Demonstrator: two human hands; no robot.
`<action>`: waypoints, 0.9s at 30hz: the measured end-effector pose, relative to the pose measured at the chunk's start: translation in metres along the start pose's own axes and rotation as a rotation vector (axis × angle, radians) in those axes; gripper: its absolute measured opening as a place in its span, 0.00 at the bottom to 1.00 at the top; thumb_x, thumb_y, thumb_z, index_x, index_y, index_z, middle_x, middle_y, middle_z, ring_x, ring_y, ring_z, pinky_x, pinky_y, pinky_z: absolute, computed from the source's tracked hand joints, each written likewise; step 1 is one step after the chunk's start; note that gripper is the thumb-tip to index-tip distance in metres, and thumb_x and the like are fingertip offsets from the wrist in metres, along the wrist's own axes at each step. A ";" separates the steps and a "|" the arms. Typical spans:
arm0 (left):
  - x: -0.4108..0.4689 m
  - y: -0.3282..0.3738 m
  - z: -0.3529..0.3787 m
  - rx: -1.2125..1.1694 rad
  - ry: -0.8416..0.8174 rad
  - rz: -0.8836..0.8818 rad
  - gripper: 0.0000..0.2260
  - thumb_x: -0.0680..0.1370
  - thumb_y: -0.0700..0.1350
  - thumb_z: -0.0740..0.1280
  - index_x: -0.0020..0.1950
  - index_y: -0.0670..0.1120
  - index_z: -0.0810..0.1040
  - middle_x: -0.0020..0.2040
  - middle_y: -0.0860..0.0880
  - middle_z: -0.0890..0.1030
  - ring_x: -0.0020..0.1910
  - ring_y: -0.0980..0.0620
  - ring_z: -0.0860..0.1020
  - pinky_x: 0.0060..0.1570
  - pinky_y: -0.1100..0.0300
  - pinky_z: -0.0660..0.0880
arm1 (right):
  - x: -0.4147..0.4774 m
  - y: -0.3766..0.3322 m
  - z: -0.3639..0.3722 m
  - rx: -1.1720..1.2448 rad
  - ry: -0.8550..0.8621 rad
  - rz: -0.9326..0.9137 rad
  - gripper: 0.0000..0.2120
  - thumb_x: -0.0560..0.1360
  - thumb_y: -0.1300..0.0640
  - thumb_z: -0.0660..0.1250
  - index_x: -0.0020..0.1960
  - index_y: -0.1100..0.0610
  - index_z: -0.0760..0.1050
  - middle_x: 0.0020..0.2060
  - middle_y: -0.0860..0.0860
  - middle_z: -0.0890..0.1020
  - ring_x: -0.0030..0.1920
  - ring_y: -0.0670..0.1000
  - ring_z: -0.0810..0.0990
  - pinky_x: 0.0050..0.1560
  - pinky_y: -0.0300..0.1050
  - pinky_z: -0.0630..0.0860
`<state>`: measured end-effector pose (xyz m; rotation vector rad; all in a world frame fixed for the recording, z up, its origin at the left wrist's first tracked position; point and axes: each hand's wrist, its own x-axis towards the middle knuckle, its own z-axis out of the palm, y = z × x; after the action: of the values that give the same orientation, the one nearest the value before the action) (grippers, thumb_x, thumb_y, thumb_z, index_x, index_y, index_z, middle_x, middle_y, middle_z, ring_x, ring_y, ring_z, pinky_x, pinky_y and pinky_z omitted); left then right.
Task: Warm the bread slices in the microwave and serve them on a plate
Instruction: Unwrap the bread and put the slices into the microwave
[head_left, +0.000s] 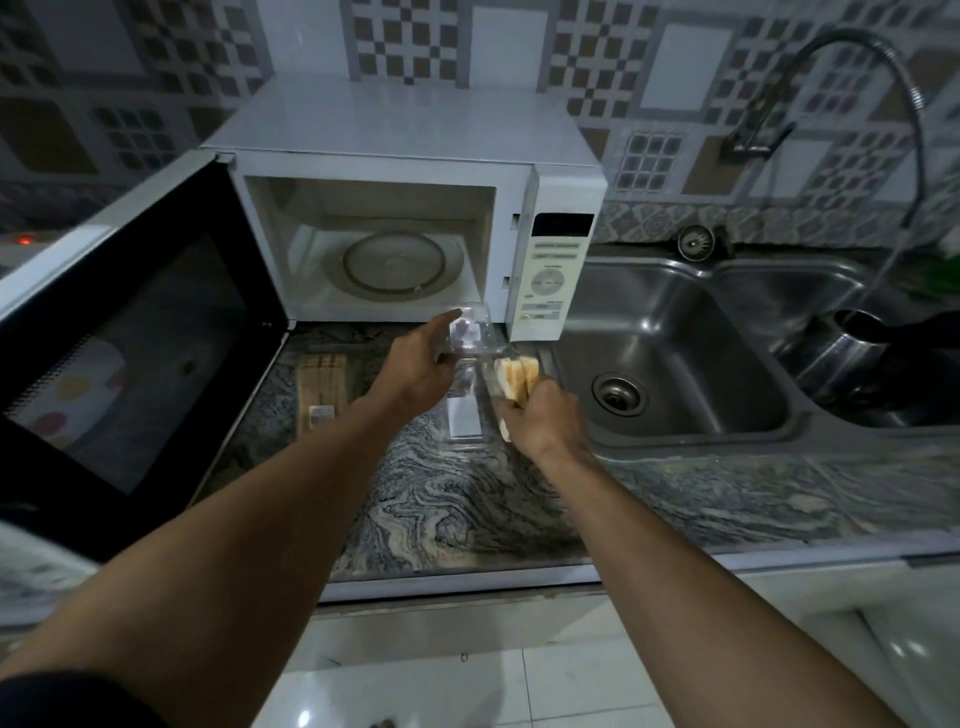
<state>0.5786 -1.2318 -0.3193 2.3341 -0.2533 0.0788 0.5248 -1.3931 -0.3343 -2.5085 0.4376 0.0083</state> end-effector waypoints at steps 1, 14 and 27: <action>-0.003 0.000 -0.001 -0.007 -0.007 -0.008 0.27 0.77 0.37 0.65 0.75 0.51 0.67 0.65 0.41 0.78 0.57 0.41 0.80 0.48 0.62 0.71 | -0.001 0.002 -0.004 0.011 -0.004 0.012 0.15 0.76 0.45 0.70 0.45 0.58 0.78 0.39 0.53 0.83 0.39 0.56 0.81 0.34 0.43 0.69; -0.037 0.010 -0.002 0.011 -0.048 -0.101 0.36 0.68 0.28 0.63 0.74 0.49 0.66 0.66 0.43 0.77 0.58 0.42 0.78 0.46 0.59 0.74 | -0.011 -0.005 -0.058 0.034 0.068 -0.048 0.14 0.78 0.51 0.68 0.38 0.56 0.72 0.33 0.50 0.78 0.30 0.48 0.74 0.25 0.39 0.62; -0.003 -0.053 0.024 0.188 -0.095 -0.236 0.25 0.77 0.39 0.63 0.74 0.43 0.67 0.70 0.39 0.72 0.64 0.37 0.73 0.61 0.46 0.74 | 0.029 -0.088 -0.049 0.132 0.070 -0.239 0.11 0.75 0.51 0.70 0.43 0.57 0.72 0.33 0.49 0.76 0.34 0.52 0.77 0.31 0.42 0.70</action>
<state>0.5860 -1.2121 -0.3740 2.5413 -0.0160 -0.1300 0.5752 -1.3612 -0.2479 -2.4196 0.1583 -0.1955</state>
